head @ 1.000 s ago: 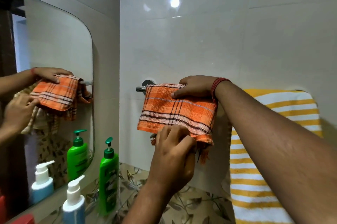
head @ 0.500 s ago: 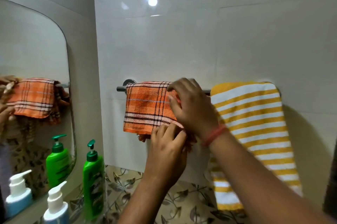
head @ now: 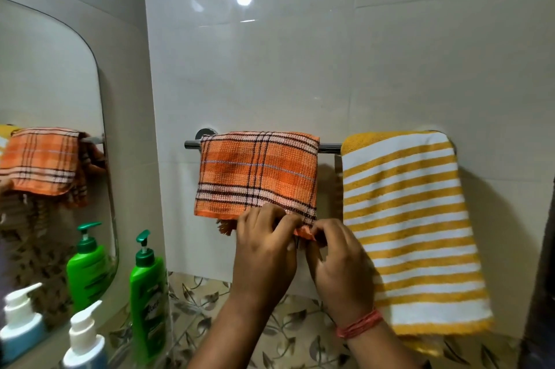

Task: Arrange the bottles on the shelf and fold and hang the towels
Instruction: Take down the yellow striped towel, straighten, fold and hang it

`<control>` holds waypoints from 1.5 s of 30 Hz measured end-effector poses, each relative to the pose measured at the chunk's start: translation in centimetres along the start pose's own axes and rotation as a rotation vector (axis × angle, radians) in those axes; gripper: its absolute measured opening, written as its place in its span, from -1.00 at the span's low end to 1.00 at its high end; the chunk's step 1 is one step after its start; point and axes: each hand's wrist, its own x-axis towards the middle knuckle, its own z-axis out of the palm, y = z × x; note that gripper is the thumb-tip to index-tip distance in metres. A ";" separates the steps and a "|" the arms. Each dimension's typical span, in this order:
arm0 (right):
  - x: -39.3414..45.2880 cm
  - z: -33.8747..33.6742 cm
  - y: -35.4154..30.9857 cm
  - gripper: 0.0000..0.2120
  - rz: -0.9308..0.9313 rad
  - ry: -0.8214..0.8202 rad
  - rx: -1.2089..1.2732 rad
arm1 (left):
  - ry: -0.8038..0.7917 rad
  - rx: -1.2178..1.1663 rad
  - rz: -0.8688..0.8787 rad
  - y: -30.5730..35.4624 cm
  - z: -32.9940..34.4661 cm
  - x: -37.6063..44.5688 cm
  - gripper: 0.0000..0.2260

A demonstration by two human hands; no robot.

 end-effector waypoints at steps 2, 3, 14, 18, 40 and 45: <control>-1.0 0.2 -0.8 -0.86 0.149 -0.095 -0.009 | -0.002 -0.009 -0.009 -0.1 0.2 -0.4 -0.83; -1.7 0.4 -1.0 -0.86 0.196 -0.191 -0.044 | -0.009 -0.013 -0.019 -0.2 0.2 -0.6 -0.81; 1.0 -6.8 -2.1 -0.89 -0.051 0.279 -0.007 | -0.035 -0.462 -0.130 3.3 -0.8 1.3 -0.76; 2.9 -10.6 1.6 -0.82 0.060 0.433 -0.096 | -0.184 -0.627 -0.200 6.4 -0.4 3.2 -0.70; -0.9 -10.5 11.6 -0.56 0.230 -0.315 0.481 | -0.136 -0.937 -0.849 15.6 8.6 5.8 -0.67; 1.5 -13.1 15.4 -0.81 0.154 -0.306 0.756 | 0.037 -0.823 -0.921 18.4 9.7 3.4 -0.77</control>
